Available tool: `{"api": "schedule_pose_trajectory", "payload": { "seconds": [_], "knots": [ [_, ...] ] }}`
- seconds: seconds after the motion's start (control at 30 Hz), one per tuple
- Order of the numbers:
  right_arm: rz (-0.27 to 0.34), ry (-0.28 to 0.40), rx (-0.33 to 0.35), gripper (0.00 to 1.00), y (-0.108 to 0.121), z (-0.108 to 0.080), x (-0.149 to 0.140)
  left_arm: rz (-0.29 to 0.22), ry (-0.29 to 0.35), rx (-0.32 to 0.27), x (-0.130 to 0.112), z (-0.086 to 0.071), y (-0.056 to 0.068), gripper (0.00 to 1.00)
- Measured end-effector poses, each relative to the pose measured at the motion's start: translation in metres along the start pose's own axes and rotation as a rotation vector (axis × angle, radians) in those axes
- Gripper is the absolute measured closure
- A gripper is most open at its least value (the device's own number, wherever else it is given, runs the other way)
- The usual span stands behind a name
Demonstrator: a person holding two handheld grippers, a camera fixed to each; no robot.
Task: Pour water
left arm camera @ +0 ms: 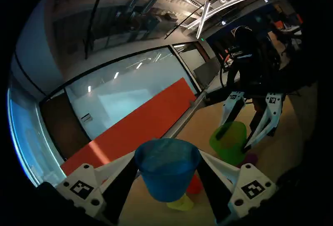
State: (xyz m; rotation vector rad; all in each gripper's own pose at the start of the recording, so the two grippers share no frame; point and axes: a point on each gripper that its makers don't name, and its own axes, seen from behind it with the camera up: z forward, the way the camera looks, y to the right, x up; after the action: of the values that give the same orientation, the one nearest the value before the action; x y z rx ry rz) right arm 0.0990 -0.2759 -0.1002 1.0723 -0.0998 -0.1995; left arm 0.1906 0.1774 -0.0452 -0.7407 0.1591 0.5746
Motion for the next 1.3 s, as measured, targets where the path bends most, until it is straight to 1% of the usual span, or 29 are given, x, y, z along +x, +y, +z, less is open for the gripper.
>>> {"api": "schedule_pose_trajectory", "payload": {
  "seconds": [0.4, 0.77, 1.0, 1.3],
  "knots": [
    [0.012, 0.009, 0.041, 0.1, -0.015, 0.008, 0.001, 0.141, -0.006, 0.012, 0.014, 0.0, -0.003, 0.13],
    [0.014, 0.014, 0.064, 0.1, -0.024, 0.013, 0.002, 0.254, 0.002, 0.009, 0.029, 0.002, 0.0, 0.13],
    [0.012, 0.014, 0.083, 0.1, -0.031, 0.018, 0.003, 0.299, 0.003, 0.009, 0.036, 0.007, 0.0, 0.13],
    [0.006, 0.017, 0.097, 0.1, -0.035, 0.022, 0.007, 0.369, 0.008, 0.017, 0.042, 0.008, -0.002, 0.13]
  ]
}}
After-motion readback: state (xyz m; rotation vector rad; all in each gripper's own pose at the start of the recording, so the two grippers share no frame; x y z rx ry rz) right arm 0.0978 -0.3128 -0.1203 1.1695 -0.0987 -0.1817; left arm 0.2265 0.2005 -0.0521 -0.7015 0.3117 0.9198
